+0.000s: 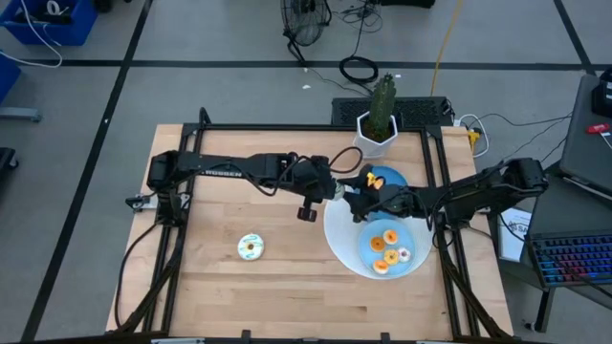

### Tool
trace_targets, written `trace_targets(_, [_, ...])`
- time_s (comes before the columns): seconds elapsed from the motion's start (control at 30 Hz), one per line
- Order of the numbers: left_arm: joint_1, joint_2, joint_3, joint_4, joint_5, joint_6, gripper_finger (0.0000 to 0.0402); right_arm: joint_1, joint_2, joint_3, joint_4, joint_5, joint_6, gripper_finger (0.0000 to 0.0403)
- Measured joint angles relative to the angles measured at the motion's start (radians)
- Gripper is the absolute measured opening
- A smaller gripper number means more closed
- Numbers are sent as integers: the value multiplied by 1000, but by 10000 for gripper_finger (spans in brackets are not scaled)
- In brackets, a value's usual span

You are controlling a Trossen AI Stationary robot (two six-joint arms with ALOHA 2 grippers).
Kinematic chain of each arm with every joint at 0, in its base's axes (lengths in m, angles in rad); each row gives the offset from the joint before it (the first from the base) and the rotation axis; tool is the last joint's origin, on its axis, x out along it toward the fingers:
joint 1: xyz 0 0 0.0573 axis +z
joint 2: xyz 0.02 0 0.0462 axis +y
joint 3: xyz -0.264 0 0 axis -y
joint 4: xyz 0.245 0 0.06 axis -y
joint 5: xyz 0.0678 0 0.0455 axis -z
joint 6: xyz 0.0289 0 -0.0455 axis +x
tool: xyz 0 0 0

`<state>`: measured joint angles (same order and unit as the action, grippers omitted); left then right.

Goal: Pick & Place donuts
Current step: Put the big light green donut on the blue plate

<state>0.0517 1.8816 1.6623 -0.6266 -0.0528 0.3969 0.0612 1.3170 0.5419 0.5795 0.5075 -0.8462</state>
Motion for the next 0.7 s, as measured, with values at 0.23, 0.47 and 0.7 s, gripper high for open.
trace_targets(0.23, [-15, 0, 0, 22, -1, -23, 40, 0, -1, 0, -11, 12, 70, 17])
trace_targets(0.47, [-31, -19, 2, 46, -45, -57, 44, 1, -1, 1, -27, 49, 75, 7])
trace_targets(0.7, [-54, -156, 12, 51, -148, -164, 46, 14, -7, -5, -98, 294, 75, 4])
